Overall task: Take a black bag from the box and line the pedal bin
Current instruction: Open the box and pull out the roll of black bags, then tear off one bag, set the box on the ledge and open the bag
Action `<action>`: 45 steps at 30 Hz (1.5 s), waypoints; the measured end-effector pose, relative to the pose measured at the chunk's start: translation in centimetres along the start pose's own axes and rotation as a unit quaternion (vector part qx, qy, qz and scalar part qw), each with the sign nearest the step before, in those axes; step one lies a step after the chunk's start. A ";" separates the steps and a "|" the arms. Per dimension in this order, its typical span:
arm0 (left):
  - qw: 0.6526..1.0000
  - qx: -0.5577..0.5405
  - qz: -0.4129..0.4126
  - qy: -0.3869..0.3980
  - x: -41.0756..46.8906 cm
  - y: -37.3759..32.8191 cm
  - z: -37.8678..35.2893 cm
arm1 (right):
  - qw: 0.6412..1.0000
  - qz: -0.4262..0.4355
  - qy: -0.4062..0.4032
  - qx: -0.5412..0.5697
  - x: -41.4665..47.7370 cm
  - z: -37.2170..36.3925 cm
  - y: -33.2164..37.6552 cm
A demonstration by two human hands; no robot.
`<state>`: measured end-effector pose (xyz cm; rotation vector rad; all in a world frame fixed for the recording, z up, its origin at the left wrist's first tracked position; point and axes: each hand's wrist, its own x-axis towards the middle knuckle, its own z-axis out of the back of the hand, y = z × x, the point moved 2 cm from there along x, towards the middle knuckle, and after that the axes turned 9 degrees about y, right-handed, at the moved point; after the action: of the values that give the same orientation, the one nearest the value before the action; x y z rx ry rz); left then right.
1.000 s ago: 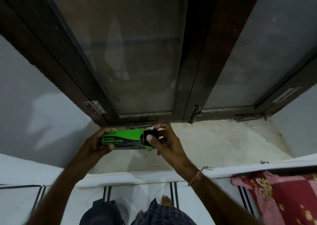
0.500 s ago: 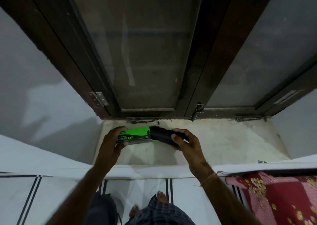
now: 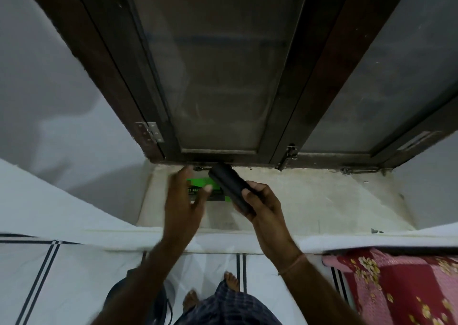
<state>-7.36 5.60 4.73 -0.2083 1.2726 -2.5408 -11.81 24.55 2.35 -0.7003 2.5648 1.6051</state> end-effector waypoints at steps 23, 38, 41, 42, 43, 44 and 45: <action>0.749 -0.596 0.238 0.168 -8.1 1.1 3.3 | 0.989 -0.125 -0.063 -0.042 -4.9 -8.5 -0.6; 0.766 -0.563 0.245 0.191 -11.1 3.4 7.5 | 0.970 -0.034 -0.037 -0.238 -8.6 -9.9 -2.6; 0.764 -0.567 0.241 0.192 -11.3 3.5 7.9 | 0.978 -0.021 -0.033 -0.207 -8.8 -10.3 -2.0; 0.767 -0.564 0.235 0.193 -11.4 3.4 7.9 | 0.983 -0.027 -0.008 -0.182 -9.0 -10.5 -2.0; 0.771 -0.563 0.227 0.193 -11.4 3.3 7.9 | 0.985 -0.044 0.022 -0.168 -9.3 -10.8 -2.0; 0.775 -0.561 0.219 0.193 -11.5 3.2 7.9 | 0.978 -0.061 0.055 -0.191 -9.6 -11.3 -2.1; 0.776 -0.561 0.212 0.193 -11.5 3.2 7.9 | 0.964 -0.069 0.078 -0.245 -9.8 -11.8 -2.2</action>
<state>6.16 1.50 6.87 0.3577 2.5002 -1.1905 0.22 17.03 8.57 -1.0479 2.1491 2.2381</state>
